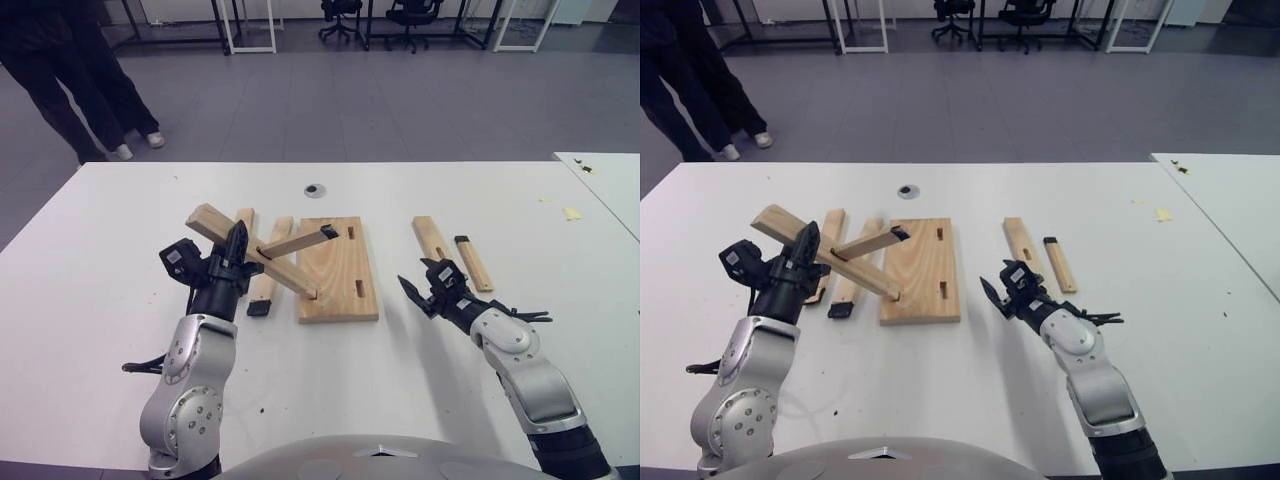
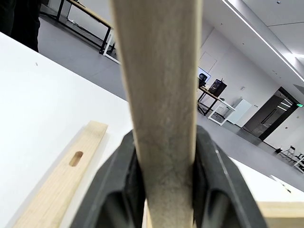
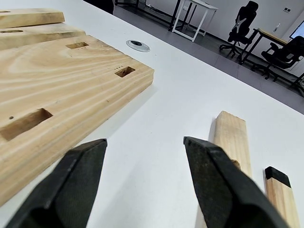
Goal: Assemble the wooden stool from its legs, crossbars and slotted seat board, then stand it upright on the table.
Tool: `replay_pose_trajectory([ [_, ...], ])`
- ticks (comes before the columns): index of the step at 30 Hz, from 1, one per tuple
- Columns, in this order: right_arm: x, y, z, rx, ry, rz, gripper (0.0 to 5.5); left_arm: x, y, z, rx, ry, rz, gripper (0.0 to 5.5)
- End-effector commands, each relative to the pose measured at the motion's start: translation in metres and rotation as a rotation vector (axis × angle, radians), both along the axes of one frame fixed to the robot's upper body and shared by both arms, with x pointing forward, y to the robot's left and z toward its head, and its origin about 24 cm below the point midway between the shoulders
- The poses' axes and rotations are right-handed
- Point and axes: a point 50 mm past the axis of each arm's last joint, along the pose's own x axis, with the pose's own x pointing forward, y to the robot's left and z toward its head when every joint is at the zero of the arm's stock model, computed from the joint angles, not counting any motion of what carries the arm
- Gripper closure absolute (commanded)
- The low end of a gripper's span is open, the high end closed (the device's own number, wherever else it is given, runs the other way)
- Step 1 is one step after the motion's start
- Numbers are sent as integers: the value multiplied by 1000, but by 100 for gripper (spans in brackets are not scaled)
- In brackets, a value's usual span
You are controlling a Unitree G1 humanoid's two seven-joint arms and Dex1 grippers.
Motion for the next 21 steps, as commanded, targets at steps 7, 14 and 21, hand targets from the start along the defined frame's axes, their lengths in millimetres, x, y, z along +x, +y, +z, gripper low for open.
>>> replay_pose_trajectory([
  [7, -7, 35, -21, -170, 84, 131, 248, -15, -7, 6, 213, 137, 86, 449],
  [14, 7, 41, -9, -191, 56, 177, 248, -16, -19, 1, 276, 211, 121, 449],
  [21, 14, 42, 2, -200, 25, 227, 248, -14, -52, -24, 413, 239, -1, 449],
])
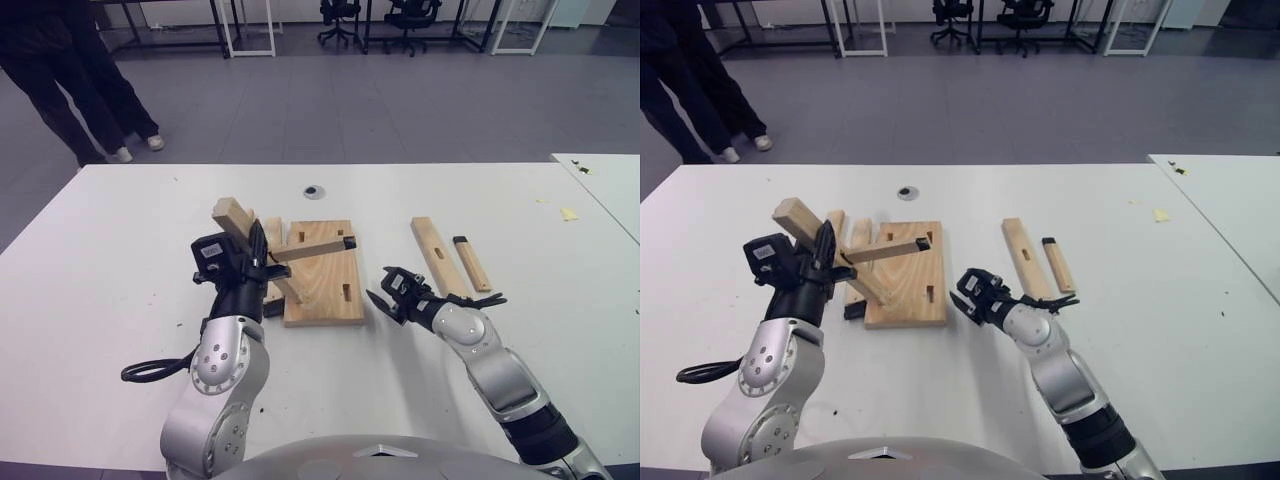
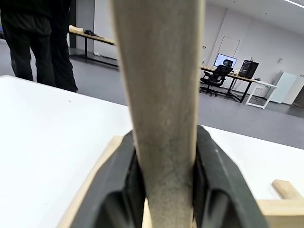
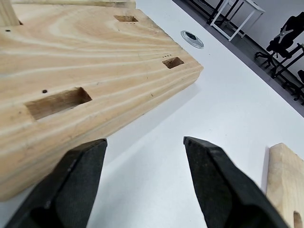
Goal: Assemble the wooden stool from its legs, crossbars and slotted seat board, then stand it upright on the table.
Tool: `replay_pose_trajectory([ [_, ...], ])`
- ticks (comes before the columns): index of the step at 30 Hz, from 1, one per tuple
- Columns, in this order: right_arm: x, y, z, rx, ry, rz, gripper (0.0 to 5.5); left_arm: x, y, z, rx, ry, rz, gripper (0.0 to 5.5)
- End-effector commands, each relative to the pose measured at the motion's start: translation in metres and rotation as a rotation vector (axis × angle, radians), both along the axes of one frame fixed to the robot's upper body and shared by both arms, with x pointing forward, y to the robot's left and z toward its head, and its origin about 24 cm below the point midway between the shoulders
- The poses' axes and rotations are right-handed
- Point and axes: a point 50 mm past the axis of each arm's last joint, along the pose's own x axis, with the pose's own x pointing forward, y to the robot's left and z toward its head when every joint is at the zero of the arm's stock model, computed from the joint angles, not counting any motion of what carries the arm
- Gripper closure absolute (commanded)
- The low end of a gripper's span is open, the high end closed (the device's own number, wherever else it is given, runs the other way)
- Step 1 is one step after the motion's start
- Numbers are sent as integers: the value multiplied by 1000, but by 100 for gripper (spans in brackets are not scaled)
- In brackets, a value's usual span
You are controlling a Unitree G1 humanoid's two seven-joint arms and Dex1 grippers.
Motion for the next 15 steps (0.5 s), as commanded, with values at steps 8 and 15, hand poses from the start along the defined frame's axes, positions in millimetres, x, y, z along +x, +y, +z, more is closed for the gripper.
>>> replay_pose_trajectory([
  [8, 12, -10, 11, -52, -41, 27, 248, -2, -37, -70, 113, 238, -149, 449],
  [15, 16, -27, 11, -64, -57, -55, 248, 0, -46, -47, 44, 127, -237, 449],
])
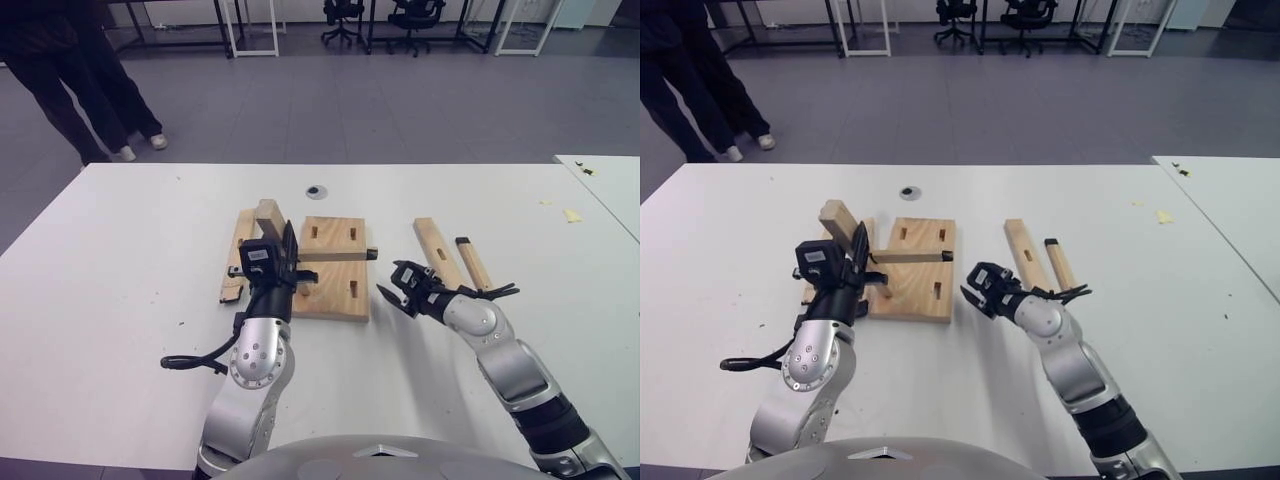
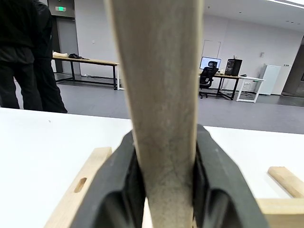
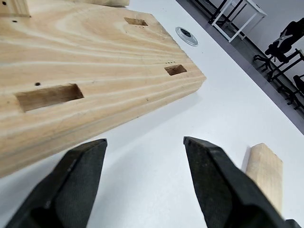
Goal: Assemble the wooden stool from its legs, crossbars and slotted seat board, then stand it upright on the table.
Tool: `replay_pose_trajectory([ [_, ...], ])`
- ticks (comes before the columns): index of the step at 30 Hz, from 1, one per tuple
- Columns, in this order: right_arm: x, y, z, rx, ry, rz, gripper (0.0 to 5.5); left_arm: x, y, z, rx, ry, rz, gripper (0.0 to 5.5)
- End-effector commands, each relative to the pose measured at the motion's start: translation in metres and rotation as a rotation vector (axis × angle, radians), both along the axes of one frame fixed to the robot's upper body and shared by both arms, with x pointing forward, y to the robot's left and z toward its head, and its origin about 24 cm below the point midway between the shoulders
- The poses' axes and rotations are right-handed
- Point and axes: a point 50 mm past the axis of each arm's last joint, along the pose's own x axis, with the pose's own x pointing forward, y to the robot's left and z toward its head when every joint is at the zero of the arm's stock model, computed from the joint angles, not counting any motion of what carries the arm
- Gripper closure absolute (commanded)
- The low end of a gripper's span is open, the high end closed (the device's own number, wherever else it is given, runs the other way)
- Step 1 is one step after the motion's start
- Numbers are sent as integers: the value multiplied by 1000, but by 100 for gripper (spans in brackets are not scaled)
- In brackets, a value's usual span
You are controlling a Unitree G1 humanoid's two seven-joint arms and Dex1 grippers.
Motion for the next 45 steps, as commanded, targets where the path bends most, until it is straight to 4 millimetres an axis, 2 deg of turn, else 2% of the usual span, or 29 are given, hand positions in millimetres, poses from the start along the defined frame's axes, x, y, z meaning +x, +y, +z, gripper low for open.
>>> replay_pose_trajectory([
  [1, 8, -10, 7, -7, -43, -51, 248, -7, -21, -22, -34, 171, -125, 449],
  [2, 9, -11, 8, -5, -47, -59, 248, -7, -21, -17, -43, 156, -130, 449],
  [3, 9, -12, 7, -3, -50, -67, 248, -6, -20, -12, -51, 138, -135, 411],
  [10, 6, -8, 4, 34, -54, -108, 248, 6, -13, 22, -76, 26, -171, 292],
  [14, 2, -12, -4, 36, -45, -159, 248, 2, -8, 37, -88, -41, -272, 221],
  [16, 1, -18, -5, 33, -48, -198, 248, 3, 5, 54, -71, -121, -287, 191],
  [19, 0, -28, -9, 27, -58, -259, 248, 11, 33, 89, -33, -300, -255, 129],
  [21, -1, -34, -11, 25, -62, -294, 248, 15, 48, 110, -34, -397, -247, 129],
  [23, 0, -43, -12, 13, -69, -330, 248, 19, 70, 117, -62, -436, -181, 129],
  [25, 2, -54, -11, -2, -80, -360, 248, 28, 95, 110, -75, -386, -74, 129],
  [28, 6, -61, -11, -15, -88, -370, 248, 38, 104, 71, -36, -148, -30, 129],
  [32, 6, -65, -13, -16, -81, -373, 248, 22, 77, 10, -16, 184, -150, 129],
  [36, 7, -68, -15, -25, -72, -371, 248, 6, 64, -30, 45, 384, -158, 129],
  [39, 8, -68, -17, -25, -68, -364, 248, -4, 62, -48, 76, 459, -158, 129],
  [45, 8, -66, -19, -21, -63, -363, 248, -4, 62, -56, 55, 536, -178, 129],
])
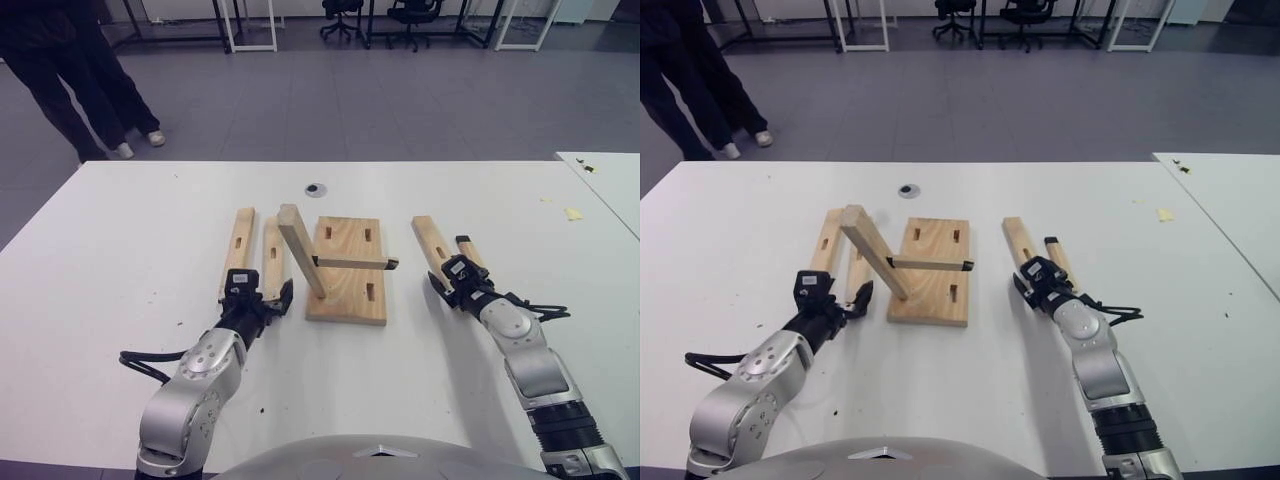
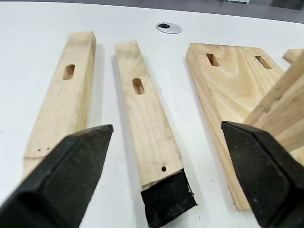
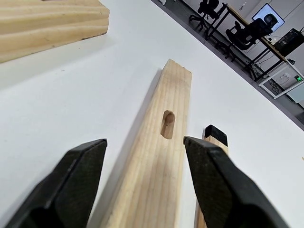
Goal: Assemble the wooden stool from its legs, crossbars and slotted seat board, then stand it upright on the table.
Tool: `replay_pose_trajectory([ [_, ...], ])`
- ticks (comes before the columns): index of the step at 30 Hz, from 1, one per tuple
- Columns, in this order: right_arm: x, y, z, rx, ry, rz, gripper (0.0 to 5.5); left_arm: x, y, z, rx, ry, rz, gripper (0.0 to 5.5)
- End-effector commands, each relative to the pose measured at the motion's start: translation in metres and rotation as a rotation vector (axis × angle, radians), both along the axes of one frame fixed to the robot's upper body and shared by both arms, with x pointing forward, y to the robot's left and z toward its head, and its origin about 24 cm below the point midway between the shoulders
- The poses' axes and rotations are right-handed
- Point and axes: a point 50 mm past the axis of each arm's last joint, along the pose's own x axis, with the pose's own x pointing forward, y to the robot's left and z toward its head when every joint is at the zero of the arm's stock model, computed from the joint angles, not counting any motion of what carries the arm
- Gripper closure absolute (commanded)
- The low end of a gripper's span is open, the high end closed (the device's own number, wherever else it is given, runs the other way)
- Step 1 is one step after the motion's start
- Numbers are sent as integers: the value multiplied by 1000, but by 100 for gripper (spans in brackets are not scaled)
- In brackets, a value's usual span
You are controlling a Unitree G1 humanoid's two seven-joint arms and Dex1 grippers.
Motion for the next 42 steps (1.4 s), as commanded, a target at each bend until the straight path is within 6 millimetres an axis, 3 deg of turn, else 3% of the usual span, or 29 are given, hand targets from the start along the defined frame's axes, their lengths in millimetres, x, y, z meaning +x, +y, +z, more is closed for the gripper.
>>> replay_pose_trajectory([
  [1, 2, 0, 0, -1, 0, -4, 248, 1, 5, -8, -3, 81, 5, 129],
  [6, -1, 3, -2, 8, 3, -6, 248, -4, 10, -18, 46, 164, -39, 129],
  [19, -2, 5, -2, 23, -2, -22, 248, 3, 16, -24, 54, 163, -35, 339],
  [21, -1, 5, -1, 25, -7, -21, 248, 2, 17, -25, 49, 163, -39, 344],
  [24, 2, 0, 9, 33, -39, -34, 248, 7, 24, -15, 66, 104, -43, 344],
  [30, 19, -28, 48, 61, -142, -70, 248, 25, 33, 28, 91, -99, -104, 347],
  [32, 28, -29, 59, 138, -154, -61, 248, 26, 31, 32, 92, -111, -128, 347],
  [38, 84, 20, 113, 538, -136, 164, 248, 5, 25, 19, 51, -56, -209, 347],
  [42, 112, 48, 114, 1018, 158, 205, 248, 13, 24, 27, 68, -149, -254, 347],
])
